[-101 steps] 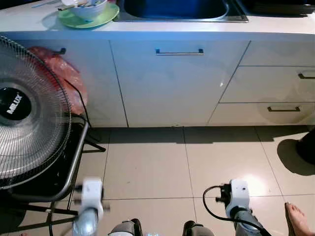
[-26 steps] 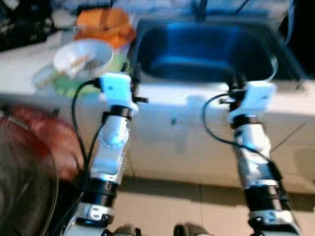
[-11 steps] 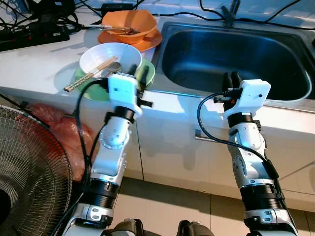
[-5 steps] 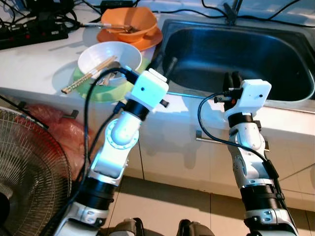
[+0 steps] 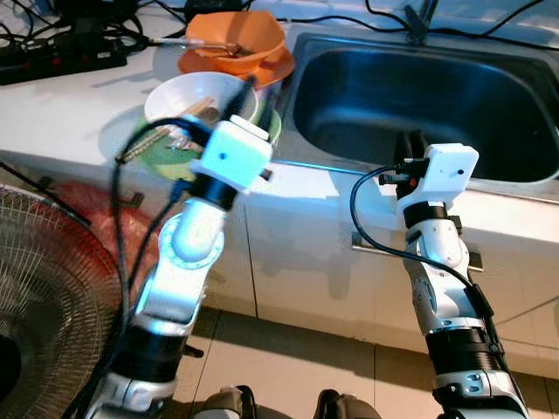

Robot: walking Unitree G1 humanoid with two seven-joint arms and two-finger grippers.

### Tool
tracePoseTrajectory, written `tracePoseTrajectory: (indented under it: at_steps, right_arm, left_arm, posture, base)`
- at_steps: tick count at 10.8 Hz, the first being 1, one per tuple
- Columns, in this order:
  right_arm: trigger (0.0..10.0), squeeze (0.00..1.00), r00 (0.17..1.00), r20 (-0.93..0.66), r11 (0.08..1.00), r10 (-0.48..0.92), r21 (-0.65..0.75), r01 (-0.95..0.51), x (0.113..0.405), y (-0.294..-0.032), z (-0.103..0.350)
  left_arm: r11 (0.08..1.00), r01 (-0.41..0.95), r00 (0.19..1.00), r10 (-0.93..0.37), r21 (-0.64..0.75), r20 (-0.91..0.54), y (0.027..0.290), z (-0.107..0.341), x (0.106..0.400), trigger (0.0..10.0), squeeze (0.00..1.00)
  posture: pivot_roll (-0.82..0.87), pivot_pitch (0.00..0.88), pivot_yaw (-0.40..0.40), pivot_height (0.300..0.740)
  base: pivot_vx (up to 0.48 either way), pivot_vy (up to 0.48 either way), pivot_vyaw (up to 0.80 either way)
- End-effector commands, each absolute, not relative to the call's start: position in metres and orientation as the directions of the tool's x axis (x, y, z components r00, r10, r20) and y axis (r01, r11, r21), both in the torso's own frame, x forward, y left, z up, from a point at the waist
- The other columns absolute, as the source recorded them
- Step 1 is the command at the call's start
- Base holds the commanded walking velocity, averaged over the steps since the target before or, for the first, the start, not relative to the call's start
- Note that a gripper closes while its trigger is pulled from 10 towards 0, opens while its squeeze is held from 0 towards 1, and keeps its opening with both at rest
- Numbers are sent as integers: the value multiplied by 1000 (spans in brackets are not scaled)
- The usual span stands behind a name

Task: Kitchen organization

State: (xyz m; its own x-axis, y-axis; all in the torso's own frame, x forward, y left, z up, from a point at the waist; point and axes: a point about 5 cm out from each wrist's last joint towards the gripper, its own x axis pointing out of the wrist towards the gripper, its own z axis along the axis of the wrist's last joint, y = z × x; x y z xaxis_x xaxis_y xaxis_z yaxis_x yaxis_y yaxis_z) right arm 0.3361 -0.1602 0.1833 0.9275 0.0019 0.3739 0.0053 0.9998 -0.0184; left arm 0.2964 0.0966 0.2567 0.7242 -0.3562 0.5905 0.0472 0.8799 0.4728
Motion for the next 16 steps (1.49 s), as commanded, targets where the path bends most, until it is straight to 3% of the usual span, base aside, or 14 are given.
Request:
tracePoseTrajectory:
  at_steps: [1, 5, 8, 13, 14, 16]
  right_arm:
    - [10000, 0, 927, 374, 1000, -11, -5, 14, 337, -164, 183]
    - [10000, 0, 930, 368, 1000, -7, 4, 6, 338, -162, 181]
    - [10000, 0, 929, 369, 1000, -17, 10, 14, 337, -164, 180]
    - [10000, 0, 931, 364, 1000, -7, 5, 5, 339, -162, 179]
    - [10000, 0, 930, 367, 1000, -7, 4, 6, 339, -163, 179]
    - [10000, 0, 930, 366, 1000, -9, 5, 7, 339, -162, 179]
  left_arm:
    - [881, -7, 721, -323, 473, 613, 104, 259, 289, 10000, 0]
    - [865, -50, 766, -288, 500, 575, 108, 226, 269, 10000, 0]
    - [835, -158, 763, -236, 528, 602, 119, 216, 256, 10000, 0]
    - [801, -208, 788, -204, 562, 581, 122, 205, 258, 10000, 0]
    - [811, -200, 789, -200, 550, 581, 122, 205, 259, 10000, 1000]
    - [811, -199, 790, -200, 550, 580, 122, 205, 260, 10000, 1000]
  posture:
    - [48, 169, 12, 740]
    - [62, 172, 7, 740]
    - [64, 175, 8, 740]
    - [56, 148, 10, 740]
    - [56, 146, 10, 740]
    - [57, 146, 11, 740]
  base:
    - [0, 0, 0]
    - [0, 0, 0]
    - [0, 0, 0]
    - [0, 0, 0]
    - [0, 0, 0]
    - [0, 0, 0]
